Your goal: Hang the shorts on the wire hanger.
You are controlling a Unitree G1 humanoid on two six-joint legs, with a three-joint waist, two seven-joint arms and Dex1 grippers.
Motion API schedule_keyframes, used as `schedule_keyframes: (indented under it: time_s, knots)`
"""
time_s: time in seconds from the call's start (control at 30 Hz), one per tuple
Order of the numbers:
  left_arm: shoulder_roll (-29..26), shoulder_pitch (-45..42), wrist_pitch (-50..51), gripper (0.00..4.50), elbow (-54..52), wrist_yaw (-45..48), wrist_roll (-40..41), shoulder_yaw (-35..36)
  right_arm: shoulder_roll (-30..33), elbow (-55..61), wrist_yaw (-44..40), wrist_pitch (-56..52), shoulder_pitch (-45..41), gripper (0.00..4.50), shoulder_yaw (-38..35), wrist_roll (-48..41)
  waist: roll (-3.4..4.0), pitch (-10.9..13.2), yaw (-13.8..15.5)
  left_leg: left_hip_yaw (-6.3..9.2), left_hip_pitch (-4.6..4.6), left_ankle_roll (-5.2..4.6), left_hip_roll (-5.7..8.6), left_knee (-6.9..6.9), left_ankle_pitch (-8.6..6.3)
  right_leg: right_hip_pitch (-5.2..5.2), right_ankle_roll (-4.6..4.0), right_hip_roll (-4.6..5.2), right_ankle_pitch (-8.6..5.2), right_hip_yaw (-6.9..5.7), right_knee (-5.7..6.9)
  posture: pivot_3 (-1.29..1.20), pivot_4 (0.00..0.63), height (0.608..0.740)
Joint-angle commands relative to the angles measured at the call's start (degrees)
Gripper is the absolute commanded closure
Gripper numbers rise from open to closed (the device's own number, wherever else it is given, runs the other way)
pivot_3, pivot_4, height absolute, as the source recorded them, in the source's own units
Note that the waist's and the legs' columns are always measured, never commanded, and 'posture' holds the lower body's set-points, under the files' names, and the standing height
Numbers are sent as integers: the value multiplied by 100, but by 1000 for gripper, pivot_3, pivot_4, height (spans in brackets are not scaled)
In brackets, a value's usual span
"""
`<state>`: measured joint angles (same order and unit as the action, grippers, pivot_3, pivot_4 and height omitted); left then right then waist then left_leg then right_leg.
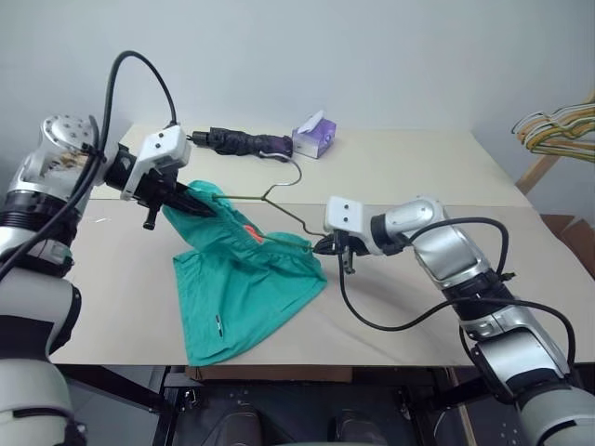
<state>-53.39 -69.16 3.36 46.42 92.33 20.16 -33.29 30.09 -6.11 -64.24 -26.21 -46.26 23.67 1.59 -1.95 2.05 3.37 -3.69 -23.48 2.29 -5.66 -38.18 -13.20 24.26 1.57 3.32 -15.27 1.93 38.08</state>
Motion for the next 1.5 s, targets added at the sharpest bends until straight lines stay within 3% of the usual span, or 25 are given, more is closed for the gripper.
schedule_keyframes:
  time_s: [0.03,0.07,0.17,0.37,0.53,0.77,0.93,1.13,1.23,1.5]
  knots:
    - [90,-121,-352,4457,275,17,-333,395,-78,101,225,510,-12,4500,-81,103,0,0,5,0,1,0,0,0,0,0,0,0,0,0,0,131,0,740]
    - [95,-108,-449,4457,307,17,-413,420,-84,24,252,607,-30,4500,-59,146,0,0,7,0,0,0,0,0,0,0,0,0,0,0,0,132,0,740]
    - [97,-63,-568,4457,367,17,-569,497,-96,-119,399,929,-53,3688,-170,191,0,0,4,-1,-1,0,0,-2,0,0,0,0,0,0,-1,133,0,740]
    - [119,63,-670,4457,450,17,-816,732,62,-203,646,1121,-93,1678,-623,91,0,0,13,-1,-1,0,0,-3,0,-1,0,0,0,0,0,129,0,740]
    - [276,74,-753,4457,631,-63,-1108,1159,238,-19,943,239,-73,142,-1260,-131,0,0,26,-1,-1,0,0,-3,0,-1,0,0,0,-1,0,123,0,740]
    - [385,11,-664,4457,624,-10,-1230,1702,630,856,729,-785,891,142,-1662,-739,-2,-1,41,0,-1,-2,0,-3,-1,-6,0,1,0,-2,-4,109,0,740]
    - [395,33,-635,4457,533,17,-1351,1826,-35,923,1105,-1206,1377,142,-1544,-1026,-2,-1,-94,0,9,-2,0,-5,0,-7,0,-1,0,2,9,107,0,740]
    - [383,53,-558,4457,446,17,-1353,1875,-908,612,1615,-931,1402,142,-1095,-915,-2,-1,-130,2,7,-2,0,-5,0,-7,0,-1,0,2,8,115,0,740]
    - [350,92,-513,4457,356,17,-1328,1868,-1244,426,1854,-1074,1256,654,-1071,-948,-2,-1,-117,2,6,-2,0,-5,0,-8,0,0,0,2,8,124,0,740]
    - [318,169,-384,4457,190,17,-1329,1967,-1527,-105,2264,-986,1100,3396,-1157,-950,-2,-1,-93,4,4,-2,0,-6,0,-8,0,0,0,0,9,135,0,740]
